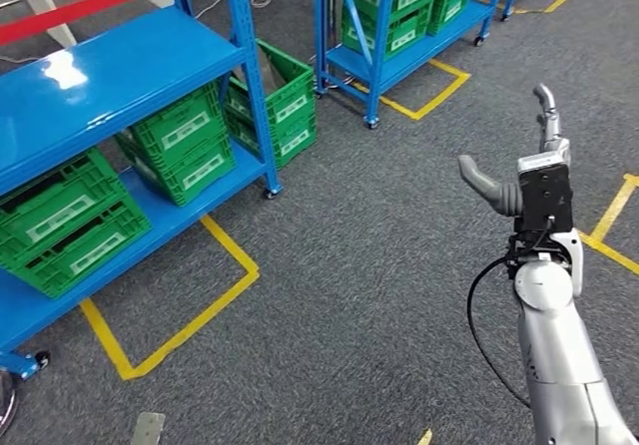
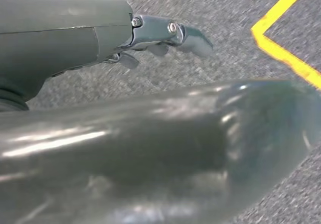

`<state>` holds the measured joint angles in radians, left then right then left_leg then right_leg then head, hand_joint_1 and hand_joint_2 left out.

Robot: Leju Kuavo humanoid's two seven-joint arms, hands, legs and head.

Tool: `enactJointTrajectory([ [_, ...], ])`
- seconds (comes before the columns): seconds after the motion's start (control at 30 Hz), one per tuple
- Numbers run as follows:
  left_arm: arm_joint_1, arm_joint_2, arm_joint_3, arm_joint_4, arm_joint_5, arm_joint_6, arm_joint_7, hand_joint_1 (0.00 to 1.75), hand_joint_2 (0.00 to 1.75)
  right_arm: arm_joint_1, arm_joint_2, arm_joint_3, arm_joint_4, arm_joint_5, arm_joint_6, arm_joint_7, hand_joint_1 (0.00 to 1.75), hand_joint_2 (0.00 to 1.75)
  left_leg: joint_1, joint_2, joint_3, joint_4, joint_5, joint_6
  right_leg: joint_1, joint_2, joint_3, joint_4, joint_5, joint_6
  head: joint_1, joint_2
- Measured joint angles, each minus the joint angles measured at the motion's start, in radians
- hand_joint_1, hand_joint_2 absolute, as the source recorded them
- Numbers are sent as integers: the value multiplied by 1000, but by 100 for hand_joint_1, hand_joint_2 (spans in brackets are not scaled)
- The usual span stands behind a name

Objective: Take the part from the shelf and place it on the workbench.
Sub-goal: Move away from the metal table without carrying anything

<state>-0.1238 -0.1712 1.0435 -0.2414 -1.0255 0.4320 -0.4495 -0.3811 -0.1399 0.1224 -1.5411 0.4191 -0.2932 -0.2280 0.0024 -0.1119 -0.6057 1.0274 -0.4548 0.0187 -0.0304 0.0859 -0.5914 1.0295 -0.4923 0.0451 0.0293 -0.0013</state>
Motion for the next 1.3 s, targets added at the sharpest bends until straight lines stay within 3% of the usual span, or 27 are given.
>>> enactJointTrajectory([
  [0.07, 3, 0, 0, 0, -1, -1, 0, 0, 0, 0, -1, -1, -2, 3, 1, 2, 0, 175, 3, -23, -8, 1, 4, -10, 1, -15, 4, -2, 0, -12, 1, 0],
  [0.1, 5, 1, 0, 0, -1, -1, 0, 0, 0, 0, -1, 0, -3, 4, 2, 2, 0, 175, 3, -21, -11, 4, 1, -15, 0, -28, 7, -4, 0, -18, 0, 0],
  [0.17, 4, 2, 0, 0, -1, -1, 0, 0, 0, 0, -1, 0, -6, 5, 4, 2, 0, 175, -1, 26, -34, 55, -31, -25, -2, -57, 14, -9, 0, -30, -7, 0],
  [0.23, 2, 2, 0, 0, -1, -1, 0, 0, 0, 1, -1, 0, -8, 5, 6, 2, 0, 175, -1, 85, -93, 181, -91, -32, 2, -87, 19, -10, -4, -38, -14, 0],
  [0.3, 3, 1, 0, 0, -1, -1, 0, 0, 0, 2, -1, 0, -9, 5, 7, 2, 0, 175, 2, 102, -143, 282, -120, -34, 5, -117, 22, -10, -8, -41, -13, 0],
  [0.33, 4, 1, 0, 0, -1, -1, 0, 0, 0, 3, -1, 0, -9, 5, 7, 2, 0, 175, 2, 105, -143, 283, -107, -33, 7, -130, 25, -9, -10, -41, -14, 0],
  [0.4, 4, 1, 0, 0, -1, -1, 0, 0, 0, 3, -1, 1, -9, 5, 7, 2, 0, 175, -2, 124, -88, 172, -37, -23, 9, -156, 35, -10, -18, -40, -14, 0],
  [0.43, 4, 1, 0, 0, -1, -1, 0, 0, 0, 2, -1, 1, -10, 5, 7, 2, 0, 175, -9, 151, -53, 104, -9, -15, 12, -168, 41, -10, -22, -37, -14, 0],
  [0.5, 2, 2, 0, 0, -1, -1, 0, 0, 0, 1, -1, 0, -11, 5, 6, 2, 0, 175, -22, 196, -14, 18, 10, -1, 18, -191, 47, -9, -30, -30, -13, 0],
  [0.53, 2, 2, 0, 0, -1, -1, 0, 0, 0, 1, -1, 0, -11, 5, 6, 2, 0, 175, -27, 202, -12, 9, 5, 2, 20, -202, 48, -10, -32, -27, -11, 0],
  [0.57, 2, 2, 0, 0, -1, -1, 0, 0, 0, 0, -1, 0, -11, 5, 6, 2, 0, 175, -28, 191, -13, 3, 5, 6, 22, -216, 51, -12, -34, -22, -11, 0],
  [0.6, 3, 1, 0, 0, -1, -1, 0, 0, 0, 0, -1, 1, -12, 6, 6, 2, 0, 175, -26, 178, -11, -2, 7, 9, 21, -218, 53, -12, -39, -17, -9, 0],
  [0.67, 3, 1, 0, 0, -1, -1, 0, 0, 0, 0, -1, 1, -14, 6, 6, 2, 0, 175, -18, 151, -4, -12, 12, 19, 17, -173, 40, 24, -67, -9, -7, 0],
  [0.73, -1, 1, 0, 0, -1, -1, 0, 0, 0, 1, -2, -1, -15, 6, 6, 2, 0, 175, -13, 123, -1, -15, 14, 25, 14, -107, -22, 145, -122, -5, -2, 0],
  [0.8, -1, -1, 0, 0, -1, -2, 0, 0, 0, 6, -4, -2, -15, 6, 6, 3, 0, 175, -12, 93, 0, -14, 13, 27, 14, -89, -94, 263, -155, -3, 0, 0],
  [0.83, 0, -1, 0, 0, -1, -2, 0, 0, 0, 8, -4, -2, -15, 6, 6, 3, 0, 175, -12, 77, 1, -13, 13, 26, 14, -87, -109, 275, -141, -2, 0, 0],
  [0.87, 1, -2, 0, 0, -1, -2, 0, 0, 0, 9, -4, -2, -15, 6, 6, 3, 0, 175, -11, 62, 3, -12, 12, 25, 13, -85, -104, 245, -108, -2, 0, 0],
  [0.9, 1, -2, 0, 0, -1, -2, 0, 0, 0, 9, -4, -2, -15, 6, 6, 3, 0, 175, -9, 47, 5, -11, 10, 23, 11, -77, -83, 181, -61, -2, 0, 0],
  [0.97, 0, -2, 0, 0, -1, -2, 0, 0, 0, 8, -4, -2, -15, 6, 6, 3, 0, 175, -8, 19, 5, -3, 4, 14, 4, -37, -27, 53, -4, -1, -1, 0],
  [1.03, 0, -1, 0, 0, -1, -2, 0, 0, 0, 9, -4, -2, -15, 6, 6, 3, 0, 175, -5, -3, -4, 3, 5, 2, 2, -13, -1, 4, 0, -5, -1, 0],
  [1.07, 2, -1, 0, 0, -1, -2, 0, 0, 0, 9, -4, -2, -15, 6, 6, 3, 0, 175, -4, -14, -9, 4, 7, -2, 3, -20, 4, -1, -1, -9, -1, 0],
  [1.1, 4, 0, 0, 0, -1, -2, 0, 0, 0, 8, -4, -2, -15, 6, 6, 3, 0, 175, -3, -18, -12, 4, 7, -7, 3, -31, 4, 0, 0, -14, -1, 0],
  [1.17, 7, 1, 0, 0, -1, -2, 0, 0, 0, 6, -4, -2, -15, 6, 6, 2, 0, 175, -6, 18, -25, 33, -13, -18, 1, -54, 9, -3, 0, -26, -6, 0],
  [1.23, 4, 1, 0, 0, -1, -2, 0, 0, 0, 6, -4, -2, -15, 6, 6, 2, 0, 175, -7, 79, -74, 138, -69, -29, 3, -80, 13, -5, -3, -36, -11, 0],
  [1.3, 3, 1, 0, 0, -1, -2, 0, 0, 0, 7, -4, -3, -15, 6, 7, 2, 0, 175, -2, 101, -136, 266, -117, -34, 5, -108, 16, -5, -6, -41, -12, 0],
])
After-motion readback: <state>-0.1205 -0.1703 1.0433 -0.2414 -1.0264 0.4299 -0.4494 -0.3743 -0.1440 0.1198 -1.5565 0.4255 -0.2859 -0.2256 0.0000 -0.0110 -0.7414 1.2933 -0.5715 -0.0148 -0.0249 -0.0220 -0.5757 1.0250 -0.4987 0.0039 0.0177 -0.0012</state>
